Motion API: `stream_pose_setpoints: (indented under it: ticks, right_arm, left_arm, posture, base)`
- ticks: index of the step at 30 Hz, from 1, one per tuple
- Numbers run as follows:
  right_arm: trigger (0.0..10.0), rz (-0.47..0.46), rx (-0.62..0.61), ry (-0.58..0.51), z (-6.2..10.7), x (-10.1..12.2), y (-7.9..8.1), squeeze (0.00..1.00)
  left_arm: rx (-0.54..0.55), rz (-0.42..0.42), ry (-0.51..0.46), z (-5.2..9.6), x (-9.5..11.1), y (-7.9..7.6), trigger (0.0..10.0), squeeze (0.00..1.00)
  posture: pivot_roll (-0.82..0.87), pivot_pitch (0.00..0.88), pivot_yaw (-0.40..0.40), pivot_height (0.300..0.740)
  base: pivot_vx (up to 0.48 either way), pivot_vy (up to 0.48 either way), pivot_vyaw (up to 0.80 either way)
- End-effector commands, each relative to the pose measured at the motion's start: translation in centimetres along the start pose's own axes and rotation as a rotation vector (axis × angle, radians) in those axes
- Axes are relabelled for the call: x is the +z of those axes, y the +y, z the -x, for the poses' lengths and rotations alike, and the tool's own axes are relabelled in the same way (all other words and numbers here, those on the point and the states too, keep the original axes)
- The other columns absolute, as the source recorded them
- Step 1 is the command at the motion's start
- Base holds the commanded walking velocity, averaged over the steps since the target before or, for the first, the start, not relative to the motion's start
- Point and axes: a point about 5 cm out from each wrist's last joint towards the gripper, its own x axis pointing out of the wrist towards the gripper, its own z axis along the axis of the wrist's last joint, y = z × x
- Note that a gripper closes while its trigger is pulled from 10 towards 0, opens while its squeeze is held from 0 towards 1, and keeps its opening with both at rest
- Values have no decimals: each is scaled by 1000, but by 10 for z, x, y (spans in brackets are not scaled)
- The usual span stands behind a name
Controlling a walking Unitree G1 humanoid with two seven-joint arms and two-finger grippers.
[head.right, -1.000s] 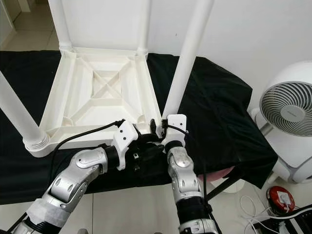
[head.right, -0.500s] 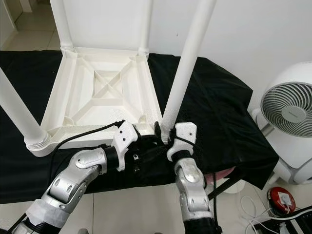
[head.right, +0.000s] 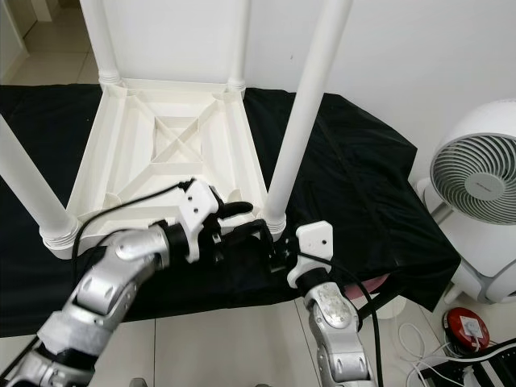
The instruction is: Building children table
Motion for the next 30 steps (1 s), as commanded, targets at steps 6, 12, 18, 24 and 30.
stream_pose_setpoints:
  ticks: [6,12,18,24,30]
  right_arm:
    - [0,-75,120,26,-9,-4,9,0]
    - [10000,-78,126,49,-22,-8,3,0]
    - [10000,-87,48,35,-36,-5,-12,0]
    - [10000,-66,-5,39,-34,-5,-38,0]
    - [10000,-30,-50,52,-28,-5,-61,0]
  left_arm:
    - [100,-2,-14,6,1,14,10000,0]
    - [169,-25,-25,10,3,22,10000,0]
    - [244,-49,37,8,-6,29,10000,0]
    - [276,-74,198,4,-29,32,10000,0]
    - [294,-31,258,-2,-41,27,10000,0]
  posture:
    - [-60,0,-87,740]
    - [-52,0,-95,740]
    - [-49,0,-100,740]
    - [-47,0,-95,740]
    - [-56,0,-90,740]
  base:
    - [0,0,0]
    - [0,0,0]
    - [0,0,0]
    - [0,0,0]
    - [0,0,0]
